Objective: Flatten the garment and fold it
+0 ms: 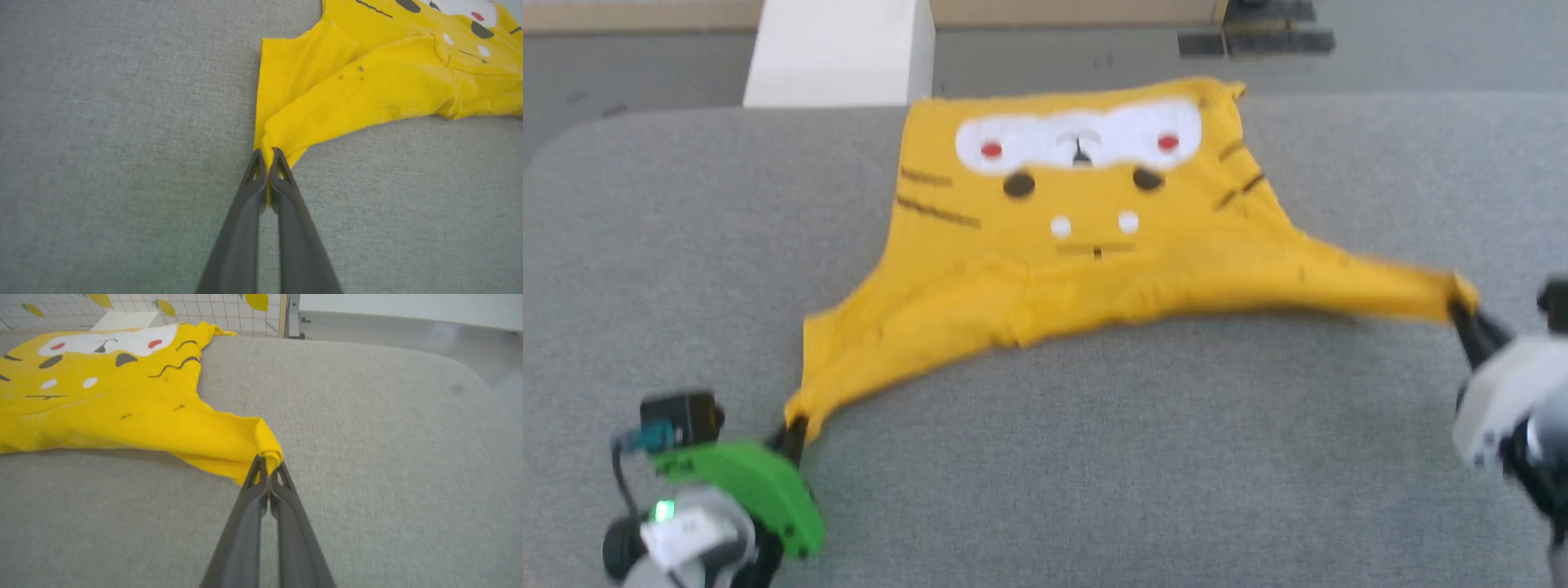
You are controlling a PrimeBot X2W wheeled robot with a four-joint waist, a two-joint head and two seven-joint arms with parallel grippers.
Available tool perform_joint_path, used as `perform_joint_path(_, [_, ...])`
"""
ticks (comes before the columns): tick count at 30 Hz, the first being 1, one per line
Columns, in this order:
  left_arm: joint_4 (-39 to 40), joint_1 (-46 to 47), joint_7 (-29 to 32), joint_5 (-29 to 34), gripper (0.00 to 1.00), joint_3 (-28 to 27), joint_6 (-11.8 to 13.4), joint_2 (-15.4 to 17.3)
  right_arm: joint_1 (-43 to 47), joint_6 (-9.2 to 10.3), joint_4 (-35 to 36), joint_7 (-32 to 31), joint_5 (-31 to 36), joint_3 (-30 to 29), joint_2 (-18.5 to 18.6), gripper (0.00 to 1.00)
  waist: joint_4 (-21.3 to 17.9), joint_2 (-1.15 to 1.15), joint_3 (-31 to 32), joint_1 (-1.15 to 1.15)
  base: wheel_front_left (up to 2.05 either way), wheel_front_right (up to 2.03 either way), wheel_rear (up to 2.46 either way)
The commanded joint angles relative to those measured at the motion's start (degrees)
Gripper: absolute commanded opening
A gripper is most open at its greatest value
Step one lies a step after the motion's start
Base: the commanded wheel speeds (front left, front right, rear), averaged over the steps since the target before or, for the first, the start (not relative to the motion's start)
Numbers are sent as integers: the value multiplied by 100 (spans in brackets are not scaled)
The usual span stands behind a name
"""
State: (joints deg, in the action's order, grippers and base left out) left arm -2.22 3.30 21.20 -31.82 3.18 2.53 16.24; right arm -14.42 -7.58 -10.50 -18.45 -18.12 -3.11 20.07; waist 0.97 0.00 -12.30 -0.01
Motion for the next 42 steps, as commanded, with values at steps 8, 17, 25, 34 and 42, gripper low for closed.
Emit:
perform_joint_path(8, [836, -1561, 304, -292, 0, -275, 603, -223, 1849, 9, 1329, -1118, 664, -1073, -1012, 0, 7, 0, 702, 1, 0, 0, 0])
perform_joint_path(17, [912, -2390, 643, -318, 0, -364, 1132, -353, 2794, 9, 1291, -2276, 930, -1903, -1706, 0, -42, 0, 856, 1, 0, 0, 0])
perform_joint_path(25, [825, -2517, 514, -282, 0, -375, 1222, -416, 2981, 9, 479, -2155, 537, -1909, -1717, 0, 18, 0, 867, 1, 0, 0, 0])
perform_joint_path(34, [888, -2253, 197, -379, 0, -307, 927, -467, 2581, 9, 689, -1150, 499, -1666, -1718, 100, 109, 0, 778, 1, 0, 0, 0])
perform_joint_path(42, [1060, -1948, 45, -308, 0, -138, 775, -473, 1515, 9, 1043, 382, 706, -1769, -1718, 100, 433, 0, 592, 1, 0, 0, 0])
